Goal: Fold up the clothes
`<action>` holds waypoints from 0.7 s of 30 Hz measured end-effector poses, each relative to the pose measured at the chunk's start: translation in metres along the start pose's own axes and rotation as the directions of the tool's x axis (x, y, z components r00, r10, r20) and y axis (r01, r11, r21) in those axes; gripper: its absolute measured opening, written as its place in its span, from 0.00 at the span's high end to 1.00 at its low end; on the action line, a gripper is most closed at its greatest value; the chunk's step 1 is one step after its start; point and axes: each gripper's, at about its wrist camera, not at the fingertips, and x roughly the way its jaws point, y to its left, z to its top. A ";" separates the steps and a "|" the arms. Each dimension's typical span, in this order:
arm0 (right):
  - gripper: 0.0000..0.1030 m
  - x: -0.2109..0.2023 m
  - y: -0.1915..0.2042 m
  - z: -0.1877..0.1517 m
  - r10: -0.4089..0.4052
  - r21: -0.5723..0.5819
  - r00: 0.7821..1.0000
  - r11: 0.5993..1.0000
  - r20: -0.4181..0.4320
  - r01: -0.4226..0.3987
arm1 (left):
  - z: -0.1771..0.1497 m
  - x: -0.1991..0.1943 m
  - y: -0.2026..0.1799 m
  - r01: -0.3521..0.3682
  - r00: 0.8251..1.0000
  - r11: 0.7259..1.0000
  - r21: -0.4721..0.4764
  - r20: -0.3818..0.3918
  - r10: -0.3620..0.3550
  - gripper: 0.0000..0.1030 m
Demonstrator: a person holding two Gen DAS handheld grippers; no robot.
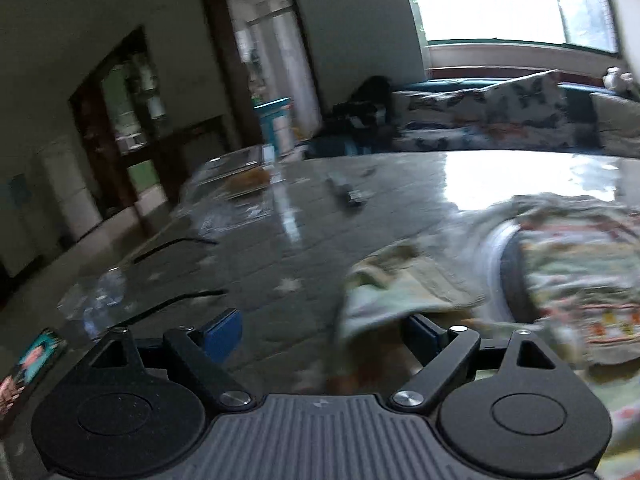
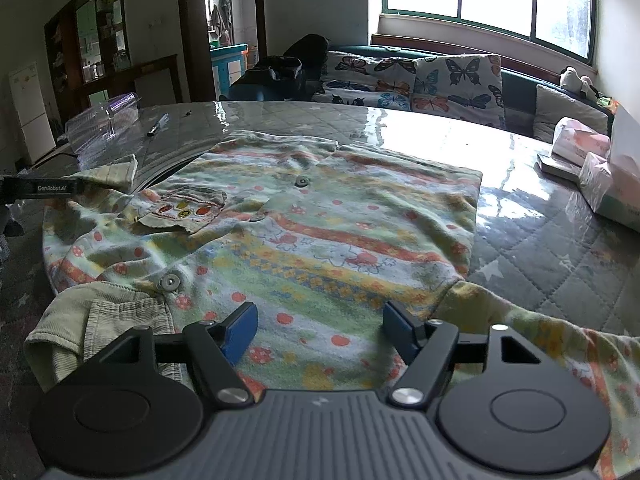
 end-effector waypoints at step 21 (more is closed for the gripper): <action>0.29 0.000 0.000 -0.001 0.000 0.000 1.000 1.000 0.000 0.000 | 0.003 0.017 0.081 -0.180 0.983 0.957 -0.228 -0.083 0.165 0.13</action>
